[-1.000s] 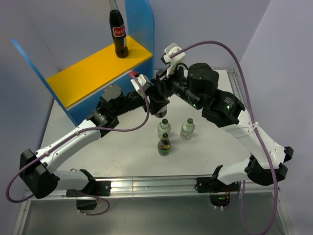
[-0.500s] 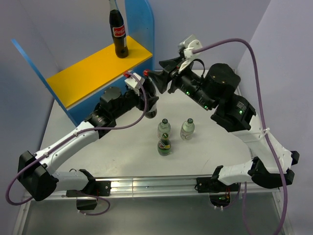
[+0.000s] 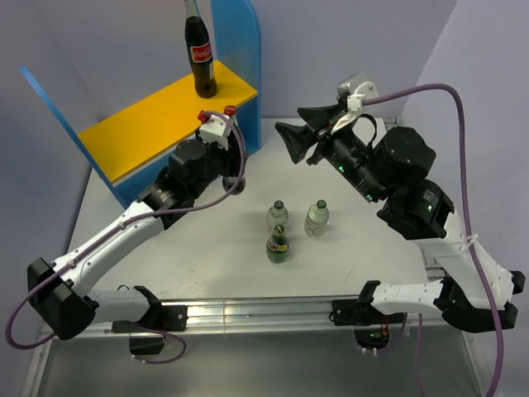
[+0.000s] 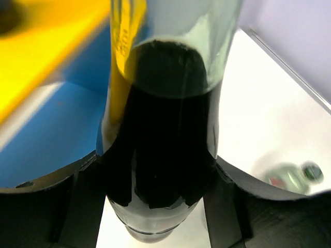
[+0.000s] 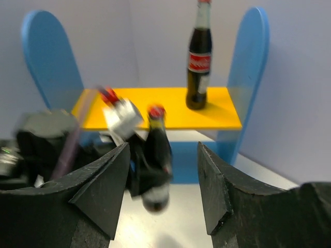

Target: Place and organize the beverage onto the shelf

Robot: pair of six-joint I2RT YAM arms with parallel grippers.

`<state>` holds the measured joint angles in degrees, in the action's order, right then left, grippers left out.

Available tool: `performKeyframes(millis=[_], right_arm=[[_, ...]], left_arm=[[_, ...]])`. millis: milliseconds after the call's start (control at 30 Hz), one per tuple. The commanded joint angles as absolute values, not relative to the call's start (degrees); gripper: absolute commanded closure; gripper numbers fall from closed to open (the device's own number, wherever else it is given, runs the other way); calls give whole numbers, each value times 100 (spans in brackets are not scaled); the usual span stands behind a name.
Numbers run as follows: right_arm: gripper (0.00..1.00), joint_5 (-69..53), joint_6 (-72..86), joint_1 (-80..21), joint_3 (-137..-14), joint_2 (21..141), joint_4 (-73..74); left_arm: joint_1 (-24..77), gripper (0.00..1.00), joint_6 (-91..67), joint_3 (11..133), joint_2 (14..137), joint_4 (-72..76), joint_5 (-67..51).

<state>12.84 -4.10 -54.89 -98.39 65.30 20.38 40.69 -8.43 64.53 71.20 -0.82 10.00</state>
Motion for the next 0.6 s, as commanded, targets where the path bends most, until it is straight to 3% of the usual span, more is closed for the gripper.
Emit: performKeyframes(millis=[0, 100, 200, 300, 567], right_arm=[[38, 1949, -343, -5414, -9476, 6311, 1986], [29, 2469, -62, -5213, -9029, 6110, 2118], [27, 2417, 316, -4826, -8483, 5759, 2092], [14, 2251, 729, -4290, -7964, 5451, 2083], [14, 2074, 888, -3788, -7278, 4975, 2223]], left_arm=[[4043, 100, -923, 7733, 6776, 1074, 2308], [3973, 100, -896, 8260, 6881, 635, 2591], [3842, 100, -897, 9007, 7136, 204, 2715], [3666, 100, -817, 9710, 7444, -280, 3014], [2717, 100, -835, 10652, 7866, -826, 3068]])
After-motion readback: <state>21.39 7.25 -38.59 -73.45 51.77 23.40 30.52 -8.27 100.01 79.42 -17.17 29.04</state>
